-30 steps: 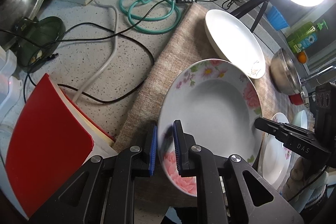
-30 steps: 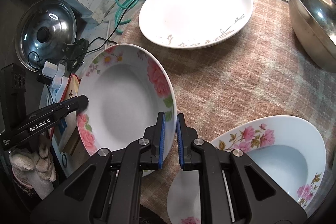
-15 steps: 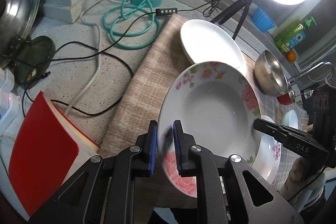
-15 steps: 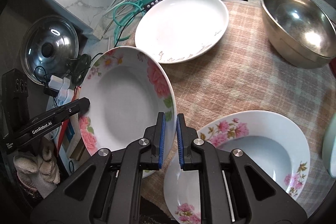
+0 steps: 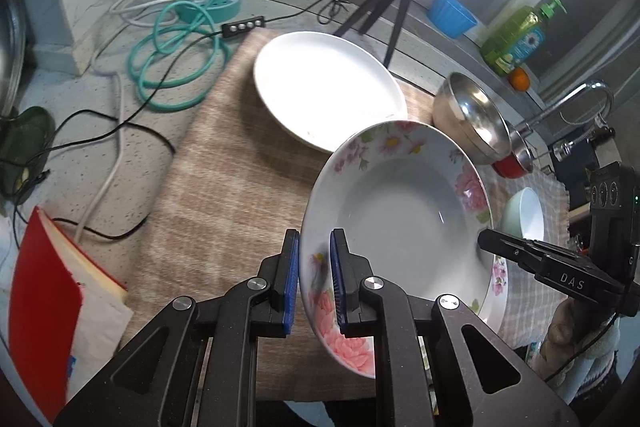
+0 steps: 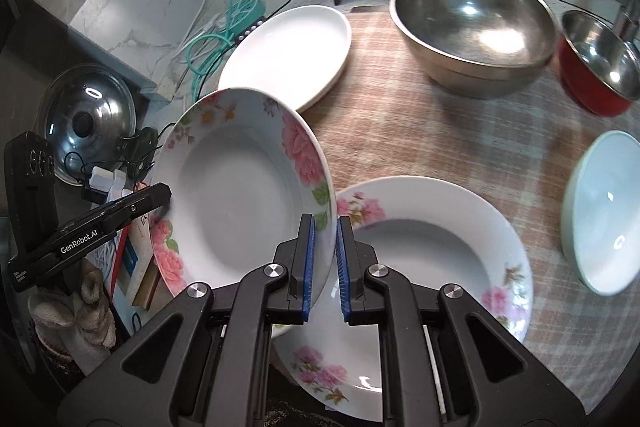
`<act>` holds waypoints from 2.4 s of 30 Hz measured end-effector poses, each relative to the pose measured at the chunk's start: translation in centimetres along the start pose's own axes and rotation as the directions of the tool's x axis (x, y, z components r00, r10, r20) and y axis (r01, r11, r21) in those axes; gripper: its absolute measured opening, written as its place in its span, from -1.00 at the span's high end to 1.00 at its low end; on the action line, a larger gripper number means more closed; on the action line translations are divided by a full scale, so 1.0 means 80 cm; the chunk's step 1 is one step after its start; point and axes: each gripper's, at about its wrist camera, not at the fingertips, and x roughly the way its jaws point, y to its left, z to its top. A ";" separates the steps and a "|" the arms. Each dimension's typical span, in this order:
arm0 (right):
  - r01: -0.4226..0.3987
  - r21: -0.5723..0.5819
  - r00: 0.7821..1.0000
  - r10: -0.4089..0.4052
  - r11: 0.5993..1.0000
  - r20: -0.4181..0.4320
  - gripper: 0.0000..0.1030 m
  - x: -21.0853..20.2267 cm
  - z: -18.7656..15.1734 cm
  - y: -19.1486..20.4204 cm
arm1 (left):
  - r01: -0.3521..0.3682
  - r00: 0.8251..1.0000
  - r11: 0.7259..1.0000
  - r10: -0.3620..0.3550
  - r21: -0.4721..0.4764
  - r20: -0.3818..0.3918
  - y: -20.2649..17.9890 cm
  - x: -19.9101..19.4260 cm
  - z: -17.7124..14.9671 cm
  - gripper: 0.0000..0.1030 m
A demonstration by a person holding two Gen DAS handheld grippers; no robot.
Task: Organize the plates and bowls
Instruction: 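Lift the pink-rose plate and lower it onto the pink-flower plate, then open the right gripper and withdraw from the stacked plates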
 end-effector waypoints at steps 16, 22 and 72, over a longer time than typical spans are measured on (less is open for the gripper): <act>0.085 0.139 0.996 -0.082 0.987 -0.028 0.79 -0.033 -0.054 -0.092 | 0.073 0.991 0.988 -0.056 0.137 -0.123 -0.088 0.051 -0.025 0.74; 0.106 0.153 0.994 -0.098 0.983 -0.058 0.78 -0.032 -0.071 -0.110 | 0.079 0.985 0.983 -0.051 0.167 -0.164 -0.104 0.065 -0.037 0.74; 0.166 0.010 0.979 -0.166 0.986 0.117 0.31 -0.070 -0.026 -0.037 | 0.017 0.997 0.986 -0.005 0.166 -0.072 -0.058 0.044 0.004 0.72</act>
